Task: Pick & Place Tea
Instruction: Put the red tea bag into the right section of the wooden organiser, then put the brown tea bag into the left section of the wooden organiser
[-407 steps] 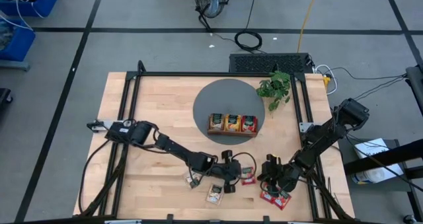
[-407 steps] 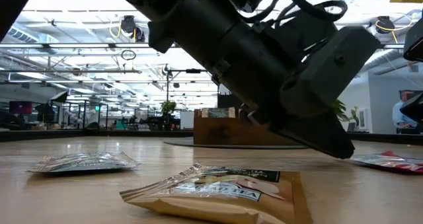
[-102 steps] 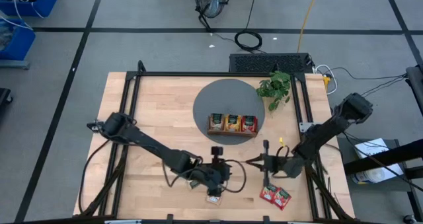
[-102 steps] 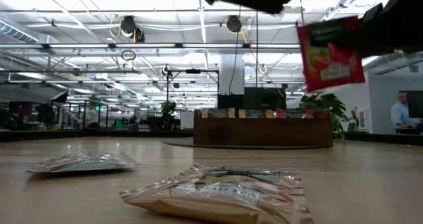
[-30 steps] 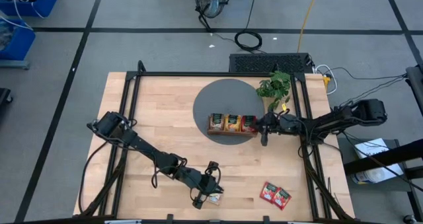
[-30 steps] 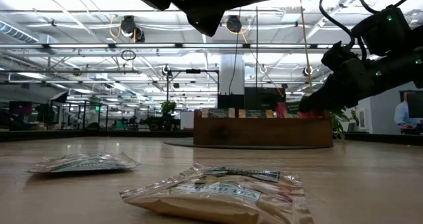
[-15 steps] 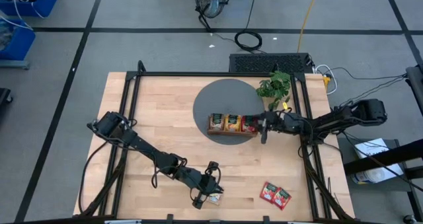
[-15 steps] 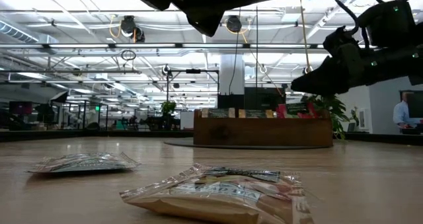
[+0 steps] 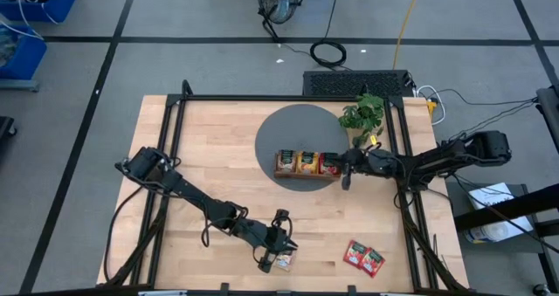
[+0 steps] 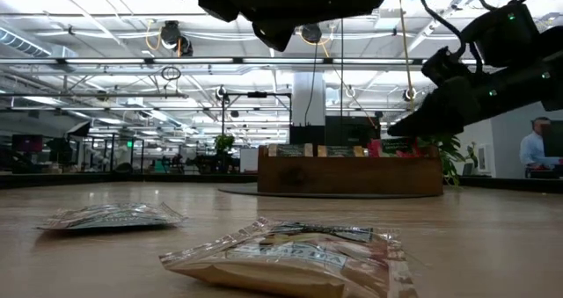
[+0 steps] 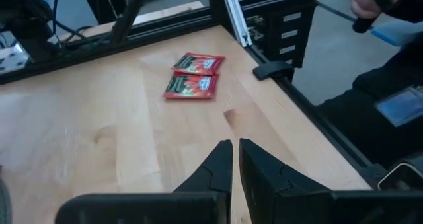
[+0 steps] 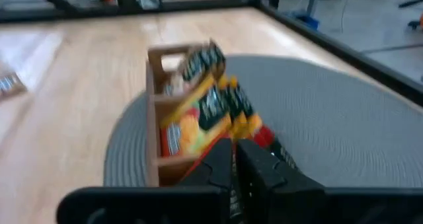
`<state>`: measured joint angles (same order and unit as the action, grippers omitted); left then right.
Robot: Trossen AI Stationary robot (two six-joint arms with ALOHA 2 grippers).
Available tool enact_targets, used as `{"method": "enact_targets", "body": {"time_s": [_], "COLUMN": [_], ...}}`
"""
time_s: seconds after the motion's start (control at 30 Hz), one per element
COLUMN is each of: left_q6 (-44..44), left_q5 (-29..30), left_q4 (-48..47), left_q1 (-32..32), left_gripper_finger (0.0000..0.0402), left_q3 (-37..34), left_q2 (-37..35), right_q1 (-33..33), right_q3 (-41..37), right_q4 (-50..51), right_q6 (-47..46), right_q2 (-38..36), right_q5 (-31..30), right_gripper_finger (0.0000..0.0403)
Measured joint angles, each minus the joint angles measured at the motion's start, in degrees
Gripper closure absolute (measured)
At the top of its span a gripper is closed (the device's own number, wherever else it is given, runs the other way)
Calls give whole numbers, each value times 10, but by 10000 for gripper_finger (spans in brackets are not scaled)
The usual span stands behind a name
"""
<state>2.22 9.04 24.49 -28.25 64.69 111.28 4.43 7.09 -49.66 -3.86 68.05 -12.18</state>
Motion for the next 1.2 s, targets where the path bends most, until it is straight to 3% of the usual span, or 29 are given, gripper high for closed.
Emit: {"method": "enact_targets", "body": {"time_s": [0.3,0.67,0.87,1.03,1.2], "left_q6": [-5,-11,-31,-38,-44], "left_q5": [0,0,-1,-1,-1], "left_q4": [-7,-7,-7,-9,-21], "left_q1": [0,0,0,0,-2], "left_gripper_finger": [366,366,366,366,366], "left_q3": [0,0,0,0,0], "left_q2": [0,0,0,0,0], "right_q1": [-1,-50,-104,-180,-304], "right_q3": [0,2,4,36,110], "right_q4": [56,-80,-169,-116,39], "right_q6": [-12,45,31,-31,-17], "right_q2": [0,0,0,0,17], "right_q5": [-38,-26,65,123,80], "right_gripper_finger": [402,397,395,402,402]}}
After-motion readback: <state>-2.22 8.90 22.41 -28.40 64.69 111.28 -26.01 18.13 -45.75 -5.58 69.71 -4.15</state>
